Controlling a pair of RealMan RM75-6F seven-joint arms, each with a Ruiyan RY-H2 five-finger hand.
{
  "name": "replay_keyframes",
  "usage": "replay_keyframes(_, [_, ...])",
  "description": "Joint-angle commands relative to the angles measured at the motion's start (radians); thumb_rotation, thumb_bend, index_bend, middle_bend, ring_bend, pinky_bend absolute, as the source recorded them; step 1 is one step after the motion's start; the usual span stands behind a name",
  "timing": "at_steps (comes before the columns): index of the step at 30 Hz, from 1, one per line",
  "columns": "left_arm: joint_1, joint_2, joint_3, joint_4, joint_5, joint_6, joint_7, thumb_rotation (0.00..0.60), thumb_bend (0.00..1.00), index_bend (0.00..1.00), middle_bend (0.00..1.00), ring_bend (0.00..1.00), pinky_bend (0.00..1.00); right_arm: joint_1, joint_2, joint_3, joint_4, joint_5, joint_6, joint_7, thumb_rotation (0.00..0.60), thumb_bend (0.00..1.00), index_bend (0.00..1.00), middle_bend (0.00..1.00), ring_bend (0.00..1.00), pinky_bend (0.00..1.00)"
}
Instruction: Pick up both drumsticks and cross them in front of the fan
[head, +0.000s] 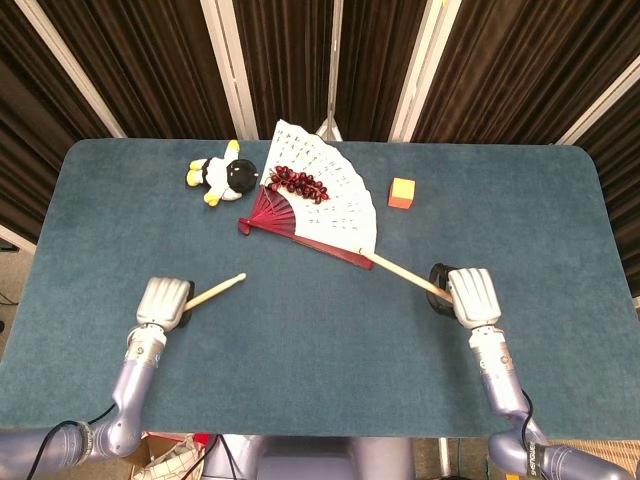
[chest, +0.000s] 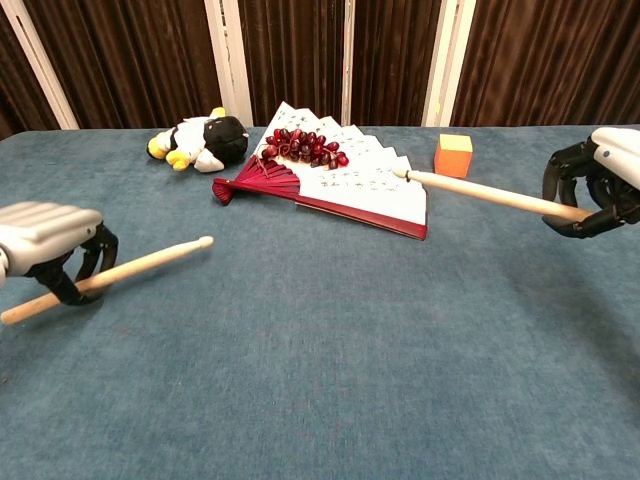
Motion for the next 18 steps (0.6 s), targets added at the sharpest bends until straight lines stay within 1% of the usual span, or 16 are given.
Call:
replay_keyframes(1, [-0.003,0.007,-0.014,-0.013,0.076,0.031,-0.055,0.6,0.63,0.61,0.72,0.83,0.94,0.0,0.001,0.001,-0.007,0.0,0.002,-0.001,0.6,0.62,0.85,0.67,0.78,0.8])
replay_keyframes(4, [-0.011,0.02,-0.026,-0.038,0.131,0.044,-0.084,0.6,0.63,0.61,0.73,0.83,0.94,0.004,0.0,0.007,-0.019,0.002,0.003,-0.006,0.6,0.62,0.85,0.67,0.78,0.8])
replay_keyframes(9, [-0.053,0.045,-0.07,-0.121,0.195,0.049,-0.082,0.6,0.63,0.61,0.73,0.83,0.94,0.026,0.001,0.037,-0.064,0.004,0.008,-0.03,0.6,0.62,0.85,0.67,0.78,0.8])
replay_keyframes(13, [-0.094,0.047,-0.109,-0.189,0.213,0.044,-0.054,0.6,0.63,0.61,0.73,0.83,0.94,0.047,0.005,0.072,-0.125,0.018,0.012,-0.062,0.6,0.62,0.86,0.67,0.78,0.8])
replay_keyframes(18, [-0.149,0.01,-0.158,-0.239,0.203,0.049,0.0,0.6,0.63,0.61,0.73,0.83,0.94,0.077,0.013,0.122,-0.232,0.044,0.018,-0.121,0.6,0.62,0.86,0.67,0.78,0.8])
